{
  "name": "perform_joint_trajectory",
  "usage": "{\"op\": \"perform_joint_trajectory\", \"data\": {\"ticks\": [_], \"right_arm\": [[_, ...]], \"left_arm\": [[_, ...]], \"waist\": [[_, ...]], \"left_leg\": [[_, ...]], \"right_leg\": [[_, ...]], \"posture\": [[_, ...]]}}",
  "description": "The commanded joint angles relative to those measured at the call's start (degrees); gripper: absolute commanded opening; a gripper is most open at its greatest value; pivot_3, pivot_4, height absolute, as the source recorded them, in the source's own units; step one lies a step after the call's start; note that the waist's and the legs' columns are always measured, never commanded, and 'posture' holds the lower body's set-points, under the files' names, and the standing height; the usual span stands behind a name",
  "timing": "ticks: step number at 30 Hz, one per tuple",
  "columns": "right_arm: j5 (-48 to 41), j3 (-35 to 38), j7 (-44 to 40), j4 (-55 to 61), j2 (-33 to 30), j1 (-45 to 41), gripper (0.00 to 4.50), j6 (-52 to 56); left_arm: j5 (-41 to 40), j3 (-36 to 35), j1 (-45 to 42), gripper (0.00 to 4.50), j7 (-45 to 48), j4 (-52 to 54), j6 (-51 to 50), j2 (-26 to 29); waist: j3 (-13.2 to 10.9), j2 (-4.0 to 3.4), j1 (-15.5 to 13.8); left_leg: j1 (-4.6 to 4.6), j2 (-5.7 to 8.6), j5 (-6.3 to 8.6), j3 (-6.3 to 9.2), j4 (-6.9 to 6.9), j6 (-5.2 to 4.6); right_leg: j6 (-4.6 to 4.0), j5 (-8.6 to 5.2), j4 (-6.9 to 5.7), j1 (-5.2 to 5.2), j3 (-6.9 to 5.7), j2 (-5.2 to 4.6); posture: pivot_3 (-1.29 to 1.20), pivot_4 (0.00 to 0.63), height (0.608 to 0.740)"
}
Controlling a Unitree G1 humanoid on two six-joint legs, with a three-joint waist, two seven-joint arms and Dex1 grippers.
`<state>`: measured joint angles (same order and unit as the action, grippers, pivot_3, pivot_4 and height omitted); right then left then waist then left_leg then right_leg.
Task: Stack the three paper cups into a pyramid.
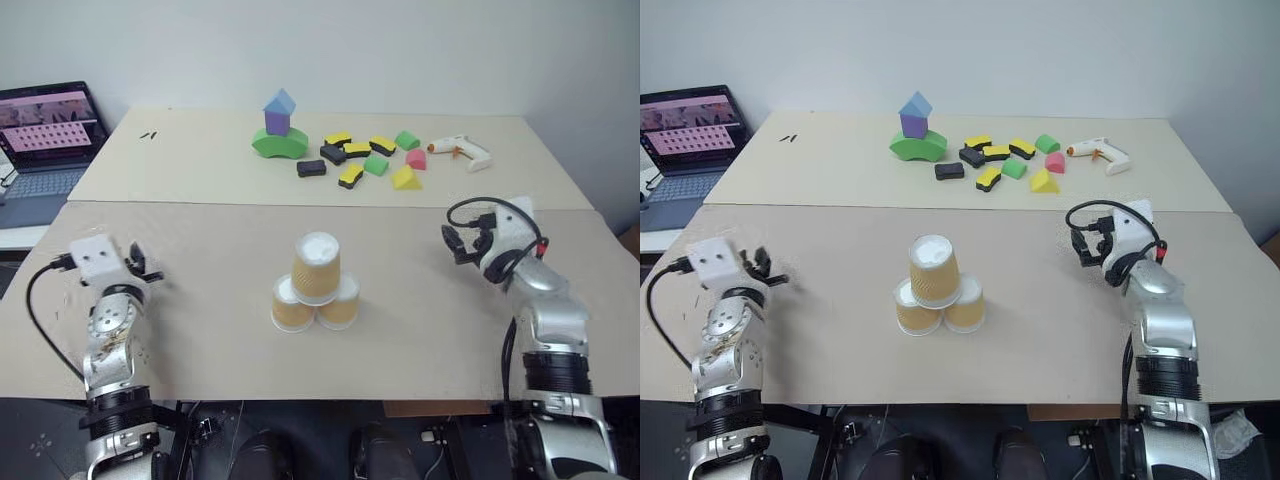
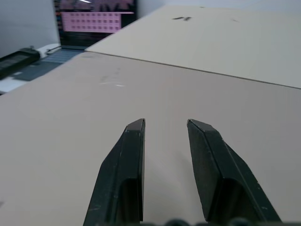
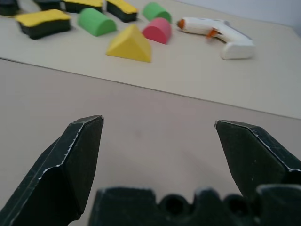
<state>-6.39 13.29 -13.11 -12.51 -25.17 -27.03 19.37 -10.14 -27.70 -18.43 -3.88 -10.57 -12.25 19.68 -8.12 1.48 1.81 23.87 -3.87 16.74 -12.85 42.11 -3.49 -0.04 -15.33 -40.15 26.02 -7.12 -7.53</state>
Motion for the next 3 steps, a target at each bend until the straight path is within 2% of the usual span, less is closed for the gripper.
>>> {"op": "perform_joint_trajectory", "data": {"ticks": [1, 3], "right_arm": [[0.62, 1.82, 2.94, -2.62, 0.57, 0.56, 4.47, -4.65], [-0.18, 2.69, 3.58, -4.07, 1.06, 0.16, 4.47, -5.78]], "left_arm": [[0.33, -0.47, -1.54, 1.48, -0.3, -2.55, 5.56, 0.68], [0.21, -0.44, -1.54, 1.48, -0.33, -3.33, 7.06, 0.69]], "waist": [[0.0, 0.0, -0.13], [0.0, 0.0, -0.09]], "left_leg": [[0.0, 0.0, 0.0, 0.0, 0.0, 0.0], [0.0, -0.01, 0.0, -0.02, 0.02, 0.0]], "right_leg": [[0.0, 0.0, -0.01, 0.0, -0.01, 0.0], [0.0, 0.0, -0.03, 0.01, 0.01, 0.0]], "posture": [[0.0, 0.15, 0.703], [0.0, 0.15, 0.703]]}}
